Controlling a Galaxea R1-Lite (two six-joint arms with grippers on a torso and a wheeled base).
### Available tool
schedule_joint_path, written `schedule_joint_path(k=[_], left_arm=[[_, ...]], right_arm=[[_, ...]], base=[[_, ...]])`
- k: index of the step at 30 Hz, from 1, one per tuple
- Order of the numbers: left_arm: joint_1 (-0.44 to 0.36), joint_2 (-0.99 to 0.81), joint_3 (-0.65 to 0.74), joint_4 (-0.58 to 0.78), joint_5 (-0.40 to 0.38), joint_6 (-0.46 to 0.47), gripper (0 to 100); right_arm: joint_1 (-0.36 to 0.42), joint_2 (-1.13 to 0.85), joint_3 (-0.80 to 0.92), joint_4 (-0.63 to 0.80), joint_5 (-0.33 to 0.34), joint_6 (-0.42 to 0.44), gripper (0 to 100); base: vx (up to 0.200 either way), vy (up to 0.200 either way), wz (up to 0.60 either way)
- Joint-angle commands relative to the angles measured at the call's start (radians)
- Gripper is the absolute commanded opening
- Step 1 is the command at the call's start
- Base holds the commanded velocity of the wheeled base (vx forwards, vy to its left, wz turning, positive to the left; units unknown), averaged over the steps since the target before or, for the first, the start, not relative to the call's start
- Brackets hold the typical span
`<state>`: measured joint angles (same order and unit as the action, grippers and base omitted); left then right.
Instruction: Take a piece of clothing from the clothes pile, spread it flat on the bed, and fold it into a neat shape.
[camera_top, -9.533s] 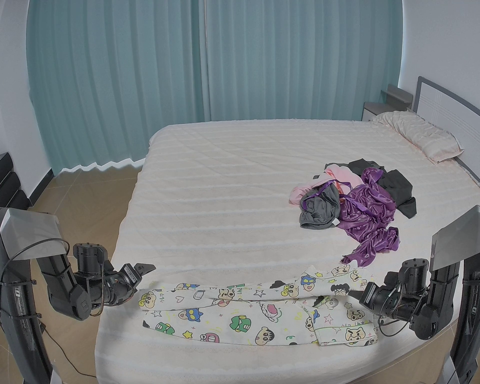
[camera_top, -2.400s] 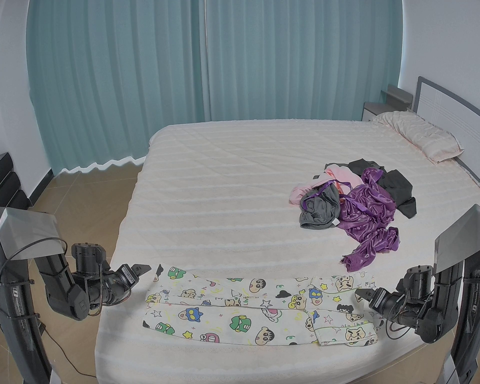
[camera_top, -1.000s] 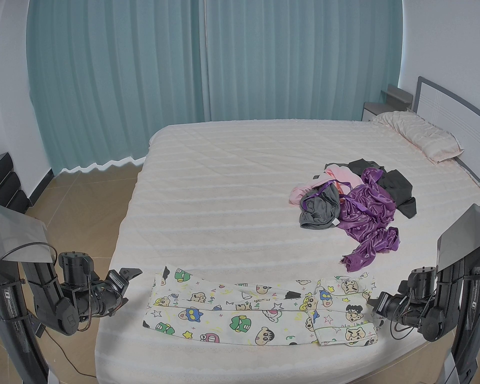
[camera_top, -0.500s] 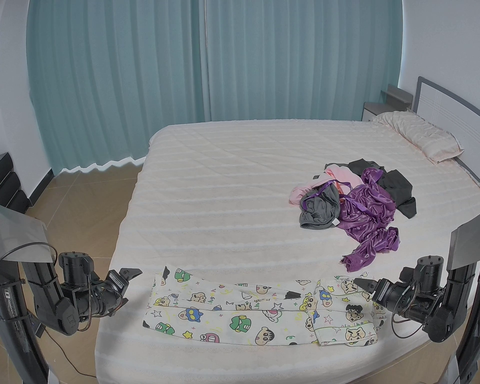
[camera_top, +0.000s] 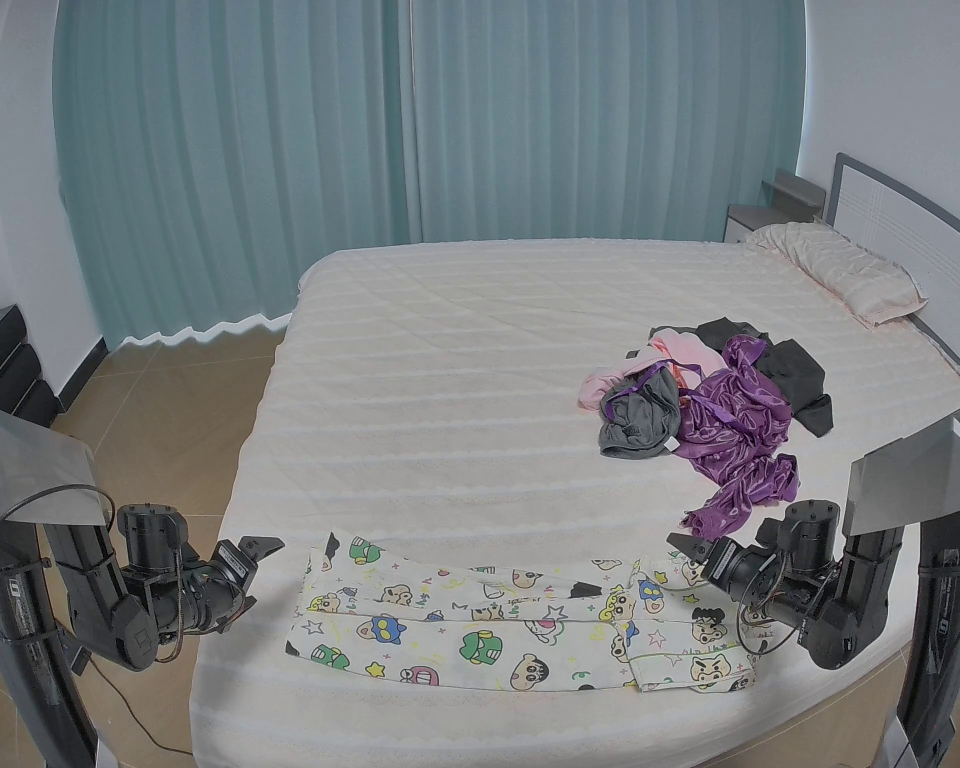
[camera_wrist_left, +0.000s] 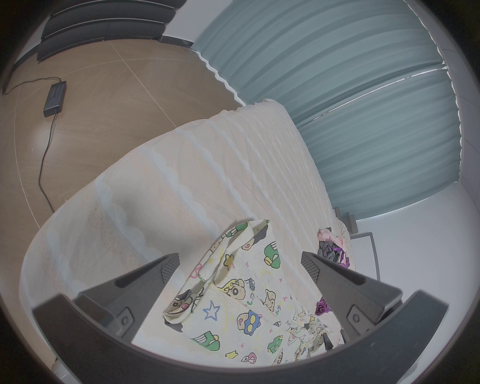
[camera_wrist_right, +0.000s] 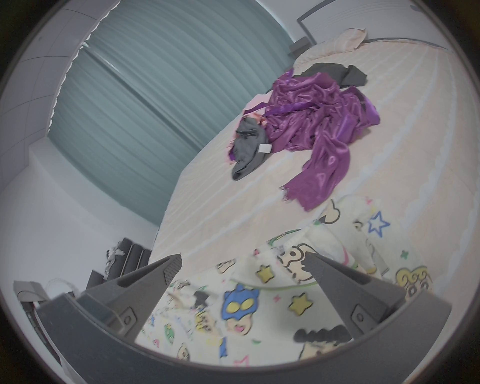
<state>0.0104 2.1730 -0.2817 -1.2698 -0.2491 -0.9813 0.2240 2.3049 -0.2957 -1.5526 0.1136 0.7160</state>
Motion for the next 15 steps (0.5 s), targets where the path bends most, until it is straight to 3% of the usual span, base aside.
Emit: schedule_joint_path(k=[1, 9, 15], left_arm=[[0.000, 0.002, 0.001, 0.000, 0.001, 0.000, 100], [0.000, 0.002, 0.001, 0.000, 0.001, 0.000, 100], [-0.001, -0.001, 0.006, -0.002, 0.001, 0.001, 100]], right_arm=[[-0.037, 0.094, -0.054, -0.015, -0.028, 0.002, 100], [-0.104, 0.145, -0.066, -0.015, -0.037, 0.002, 100], [-0.086, 0.156, -0.068, -0.015, -0.038, 0.017, 100]], base=[[0.000, 0.000, 0.00], [0.000, 0.000, 0.00], [0.000, 0.000, 0.00]])
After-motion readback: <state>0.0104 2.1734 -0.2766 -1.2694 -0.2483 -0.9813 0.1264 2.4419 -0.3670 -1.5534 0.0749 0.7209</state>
